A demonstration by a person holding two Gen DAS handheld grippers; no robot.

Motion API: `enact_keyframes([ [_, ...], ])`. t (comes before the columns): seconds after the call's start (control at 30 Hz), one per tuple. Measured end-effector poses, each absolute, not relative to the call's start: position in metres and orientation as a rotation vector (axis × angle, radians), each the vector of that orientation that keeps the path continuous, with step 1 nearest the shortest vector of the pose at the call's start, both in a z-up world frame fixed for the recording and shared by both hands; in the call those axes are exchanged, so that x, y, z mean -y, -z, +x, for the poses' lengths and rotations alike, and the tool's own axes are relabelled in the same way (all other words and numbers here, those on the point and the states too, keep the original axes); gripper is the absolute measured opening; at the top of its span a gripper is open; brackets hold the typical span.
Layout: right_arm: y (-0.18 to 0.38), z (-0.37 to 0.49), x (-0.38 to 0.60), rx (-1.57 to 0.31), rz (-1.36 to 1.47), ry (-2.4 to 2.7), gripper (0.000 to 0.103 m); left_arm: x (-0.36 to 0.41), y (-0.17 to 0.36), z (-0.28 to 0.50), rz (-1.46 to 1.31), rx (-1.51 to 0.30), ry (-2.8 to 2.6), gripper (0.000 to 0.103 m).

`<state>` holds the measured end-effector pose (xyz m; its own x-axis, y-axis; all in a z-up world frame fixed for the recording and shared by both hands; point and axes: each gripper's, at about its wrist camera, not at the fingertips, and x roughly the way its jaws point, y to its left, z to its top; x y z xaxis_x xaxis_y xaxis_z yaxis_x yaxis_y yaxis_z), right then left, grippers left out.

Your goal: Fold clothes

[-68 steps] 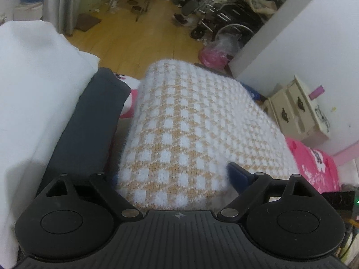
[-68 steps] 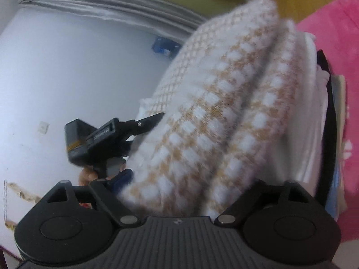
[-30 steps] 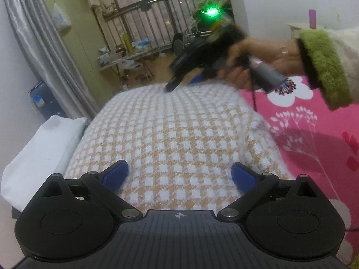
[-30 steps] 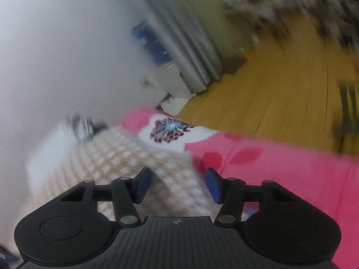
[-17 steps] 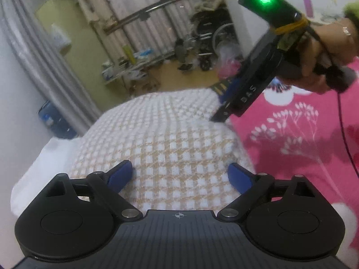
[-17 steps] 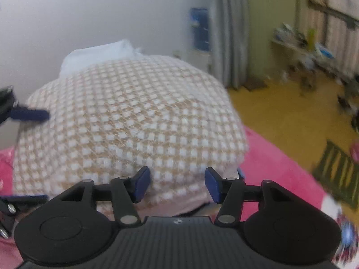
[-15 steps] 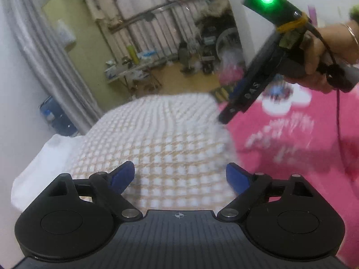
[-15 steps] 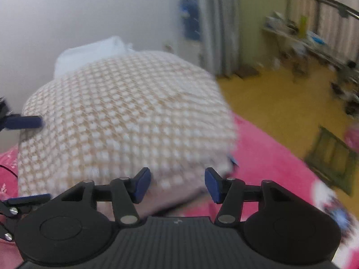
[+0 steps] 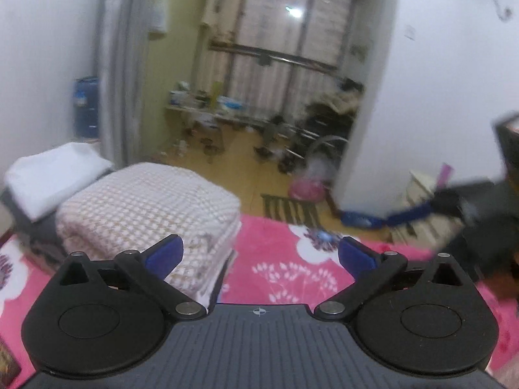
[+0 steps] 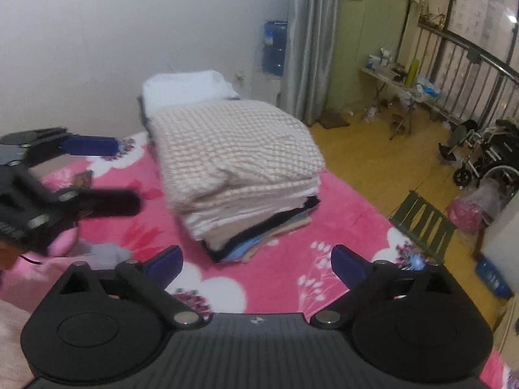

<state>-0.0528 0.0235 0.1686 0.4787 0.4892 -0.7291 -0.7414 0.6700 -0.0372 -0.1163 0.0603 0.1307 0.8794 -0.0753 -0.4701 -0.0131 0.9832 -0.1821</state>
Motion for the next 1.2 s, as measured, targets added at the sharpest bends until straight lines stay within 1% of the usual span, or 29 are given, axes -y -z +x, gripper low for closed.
enact_keyframes([
  [0.23, -0.191, -0.097, -0.021, -0.71, -0.367, -0.747, 0.103, -0.048, -0.15, -0.138, -0.22, -0.573, -0.18, 0.103],
  [0.47, -0.175, -0.092, -0.023, -0.841, -0.267, -0.751, 0.103, -0.041, -0.147, -0.151, -0.192, -0.607, -0.341, 0.103],
  [0.73, -0.184, -0.09, -0.017, -0.743, -0.263, -0.726, 0.103, -0.044, -0.145, -0.153, -0.189, -0.625, -0.445, 0.103],
  [1.2, -0.179, -0.102, -0.023, -0.696, -0.347, -0.772, 0.103, -0.043, -0.144, -0.157, -0.149, -0.635, -0.488, 0.103],
])
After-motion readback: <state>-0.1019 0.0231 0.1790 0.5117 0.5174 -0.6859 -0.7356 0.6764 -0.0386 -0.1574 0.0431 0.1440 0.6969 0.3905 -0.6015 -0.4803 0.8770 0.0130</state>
